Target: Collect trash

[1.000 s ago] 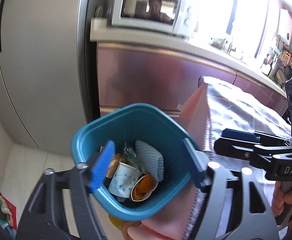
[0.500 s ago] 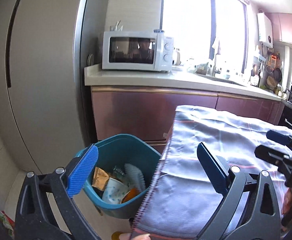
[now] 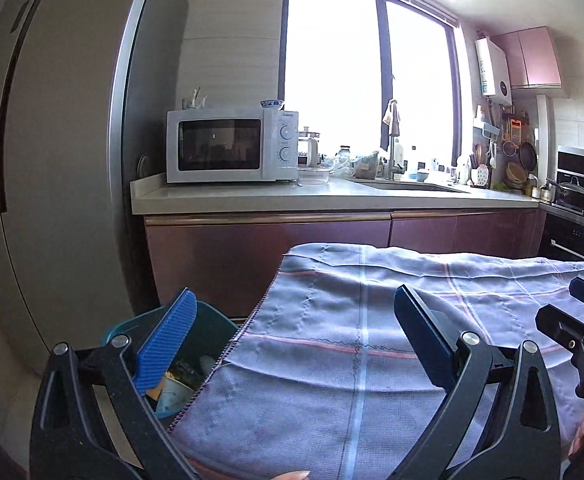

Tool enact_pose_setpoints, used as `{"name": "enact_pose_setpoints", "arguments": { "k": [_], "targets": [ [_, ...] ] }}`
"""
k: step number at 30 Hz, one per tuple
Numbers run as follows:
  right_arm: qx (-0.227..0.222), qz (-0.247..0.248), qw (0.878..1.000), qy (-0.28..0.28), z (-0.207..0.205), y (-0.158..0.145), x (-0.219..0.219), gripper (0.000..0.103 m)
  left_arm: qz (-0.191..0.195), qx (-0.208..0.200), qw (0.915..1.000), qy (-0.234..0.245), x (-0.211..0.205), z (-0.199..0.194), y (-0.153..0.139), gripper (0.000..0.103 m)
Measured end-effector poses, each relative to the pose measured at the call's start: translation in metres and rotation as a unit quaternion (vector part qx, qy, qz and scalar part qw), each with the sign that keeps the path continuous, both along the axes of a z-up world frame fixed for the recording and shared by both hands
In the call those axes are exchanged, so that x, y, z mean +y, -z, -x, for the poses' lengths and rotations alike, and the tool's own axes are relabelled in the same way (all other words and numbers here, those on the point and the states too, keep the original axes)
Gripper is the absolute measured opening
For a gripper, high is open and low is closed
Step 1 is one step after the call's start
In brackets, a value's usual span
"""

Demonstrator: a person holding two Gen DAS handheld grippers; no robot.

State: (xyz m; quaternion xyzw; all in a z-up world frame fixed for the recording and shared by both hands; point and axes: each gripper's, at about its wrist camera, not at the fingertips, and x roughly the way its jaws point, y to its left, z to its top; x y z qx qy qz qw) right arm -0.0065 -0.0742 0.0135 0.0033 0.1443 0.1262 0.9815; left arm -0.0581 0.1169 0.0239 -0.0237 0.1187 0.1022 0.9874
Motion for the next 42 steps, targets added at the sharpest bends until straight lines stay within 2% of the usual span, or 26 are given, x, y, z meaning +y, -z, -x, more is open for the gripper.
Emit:
{"name": "enact_pose_setpoints", "arguments": {
  "k": [10, 17, 42],
  "targets": [
    [-0.028, -0.001, 0.998, 0.055, 0.016, -0.001, -0.022, 0.096, -0.019, -0.011, 0.9997, 0.011, -0.023, 0.002, 0.000, 0.097],
    [-0.039, -0.004, 0.997, 0.073, 0.021, -0.002, -0.028, 0.096, -0.024, -0.017, 0.9994, 0.019, -0.033, 0.004, -0.001, 0.097],
    [-0.035, -0.002, 0.996, 0.081, 0.022, -0.003, -0.031, 0.096, -0.024, -0.024, 0.9993, 0.015, -0.030, 0.008, -0.001, 0.097]
  ]
}}
